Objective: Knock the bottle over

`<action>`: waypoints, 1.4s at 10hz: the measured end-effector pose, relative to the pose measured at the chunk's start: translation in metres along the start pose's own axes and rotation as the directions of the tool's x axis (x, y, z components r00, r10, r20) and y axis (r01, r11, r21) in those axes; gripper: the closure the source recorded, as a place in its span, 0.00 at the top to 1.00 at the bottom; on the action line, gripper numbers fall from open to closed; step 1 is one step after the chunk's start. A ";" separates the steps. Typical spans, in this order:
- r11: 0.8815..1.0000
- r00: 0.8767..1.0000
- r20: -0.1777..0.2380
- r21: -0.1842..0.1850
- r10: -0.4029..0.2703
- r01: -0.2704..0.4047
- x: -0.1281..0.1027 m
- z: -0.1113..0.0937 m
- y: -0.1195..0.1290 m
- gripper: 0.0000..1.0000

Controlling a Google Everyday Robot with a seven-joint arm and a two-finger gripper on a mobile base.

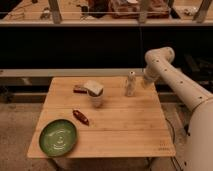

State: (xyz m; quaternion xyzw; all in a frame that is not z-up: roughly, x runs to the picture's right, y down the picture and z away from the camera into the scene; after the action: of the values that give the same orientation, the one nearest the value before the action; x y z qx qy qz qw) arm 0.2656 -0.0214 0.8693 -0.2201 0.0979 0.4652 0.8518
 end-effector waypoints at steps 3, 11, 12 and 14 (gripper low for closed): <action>0.999 0.992 0.127 -0.052 0.004 0.003 0.004 0.000 0.005 0.07; 0.989 0.916 0.372 0.073 -0.149 0.131 -0.008 0.049 0.009 0.07; 0.988 0.911 0.383 0.087 -0.152 0.128 -0.010 0.053 0.000 0.07; 0.985 0.895 0.414 0.121 -0.166 0.127 -0.025 0.050 -0.013 0.07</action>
State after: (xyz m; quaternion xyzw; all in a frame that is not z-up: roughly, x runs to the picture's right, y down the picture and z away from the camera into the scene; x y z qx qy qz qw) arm 0.2608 -0.0228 0.9260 -0.0820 -0.0848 0.4314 0.8944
